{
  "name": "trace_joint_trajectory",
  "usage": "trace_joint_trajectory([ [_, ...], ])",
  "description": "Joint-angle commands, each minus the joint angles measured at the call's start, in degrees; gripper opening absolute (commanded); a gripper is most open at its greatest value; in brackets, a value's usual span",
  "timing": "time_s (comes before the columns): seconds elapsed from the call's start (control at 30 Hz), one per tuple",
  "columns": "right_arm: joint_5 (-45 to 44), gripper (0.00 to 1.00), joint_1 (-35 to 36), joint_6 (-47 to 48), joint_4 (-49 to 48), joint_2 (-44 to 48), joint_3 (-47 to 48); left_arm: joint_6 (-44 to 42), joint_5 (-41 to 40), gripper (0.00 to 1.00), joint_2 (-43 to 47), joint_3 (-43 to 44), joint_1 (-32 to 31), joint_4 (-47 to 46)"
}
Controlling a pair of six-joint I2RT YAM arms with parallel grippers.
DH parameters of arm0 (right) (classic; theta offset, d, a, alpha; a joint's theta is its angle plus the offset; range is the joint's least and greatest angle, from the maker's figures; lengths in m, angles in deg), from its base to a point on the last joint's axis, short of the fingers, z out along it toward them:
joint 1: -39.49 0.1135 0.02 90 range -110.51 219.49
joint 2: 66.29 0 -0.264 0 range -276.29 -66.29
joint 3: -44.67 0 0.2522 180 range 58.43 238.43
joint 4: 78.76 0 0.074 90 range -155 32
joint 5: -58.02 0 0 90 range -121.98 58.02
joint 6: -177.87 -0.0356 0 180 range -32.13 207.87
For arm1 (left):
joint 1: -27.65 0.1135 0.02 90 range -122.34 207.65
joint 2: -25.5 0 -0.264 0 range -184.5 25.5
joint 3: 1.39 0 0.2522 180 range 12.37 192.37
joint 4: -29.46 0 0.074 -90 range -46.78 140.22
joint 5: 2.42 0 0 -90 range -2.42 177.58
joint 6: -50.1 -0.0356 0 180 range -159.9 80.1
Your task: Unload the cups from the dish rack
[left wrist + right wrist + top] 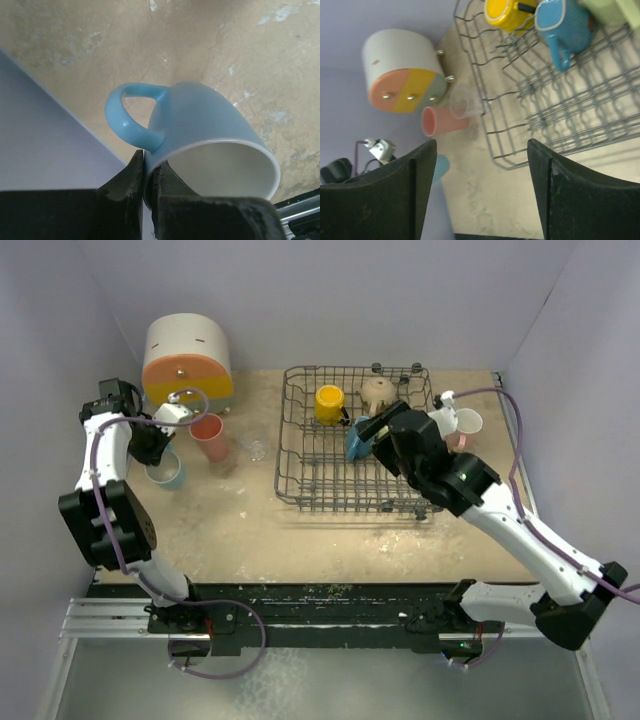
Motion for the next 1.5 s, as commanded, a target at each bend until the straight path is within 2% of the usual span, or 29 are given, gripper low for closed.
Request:
trace_joint_trajectory([
  [0.0, 3.08, 0.79, -4.22, 13.39, 4.53, -7.42, 8.91, 6.23, -2.81, 0.00, -6.76, 6.34, 0.13, -1.92],
  [0.23, 1.11, 0.89, -10.04, 24.77, 12.97, -19.92, 17.26, 11.10, -0.31, 0.00, -16.94, 14.43, 0.13, -2.83],
  [0.43, 1.82, 0.92, -15.34, 32.25, 11.95, -23.17, 15.04, 13.02, 0.21, 0.00, -22.50, 16.80, 0.13, -3.81],
  [0.63, 3.10, 0.88, -17.74, 37.11, 10.16, -26.75, 11.94, 13.80, 0.33, 0.02, -24.24, 16.51, 0.14, -5.20],
  [0.67, 3.09, 0.88, -17.95, 37.58, 10.04, -27.57, 11.76, 13.82, -0.02, 0.09, -24.28, 16.31, 0.13, -5.46],
  [0.73, 3.73, 0.88, -18.53, 38.87, 9.31, -28.92, 11.49, 13.71, -0.57, 0.36, -23.88, 16.03, 0.13, -5.79],
  [0.9, 5.42, 0.86, -18.86, 42.95, 6.52, -32.23, 11.61, 12.78, -0.15, 0.52, -20.77, 16.20, 0.13, -5.65],
  [0.97, 6.23, 0.86, -18.99, 44.42, 6.04, -33.71, 12.22, 12.66, 0.16, 0.63, -18.54, 16.43, 0.18, -5.29],
  [1.03, 6.58, 0.86, -19.23, 45.34, 5.36, -34.63, 12.20, 12.66, 1.18, 0.69, -15.95, 16.41, 0.20, -4.73],
  [1.07, 7.07, 0.86, -19.38, 46.12, 4.60, -34.85, 11.85, 12.78, 2.20, 0.74, -14.38, 16.19, 0.22, -4.30],
  [1.1, 7.30, 0.86, -19.66, 46.51, 3.86, -35.06, 11.53, 12.94, 3.47, 0.89, -12.77, 15.93, 0.26, -3.78],
  [1.13, 7.40, 0.85, -20.07, 46.97, 3.13, -35.28, 11.02, 13.35, 5.18, 0.94, -11.03, 15.66, 0.32, -3.51],
  [1.2, 8.39, 0.83, -21.26, 47.91, 1.78, -35.69, 10.51, 13.95, 7.71, 1.00, -7.87, 15.41, 0.31, -2.44],
  [1.47, 12.33, 0.82, -24.36, 52.20, -5.39, -35.50, 6.34, 15.89, 19.79, 0.99, 1.17, 20.39, 0.35, 6.37],
])
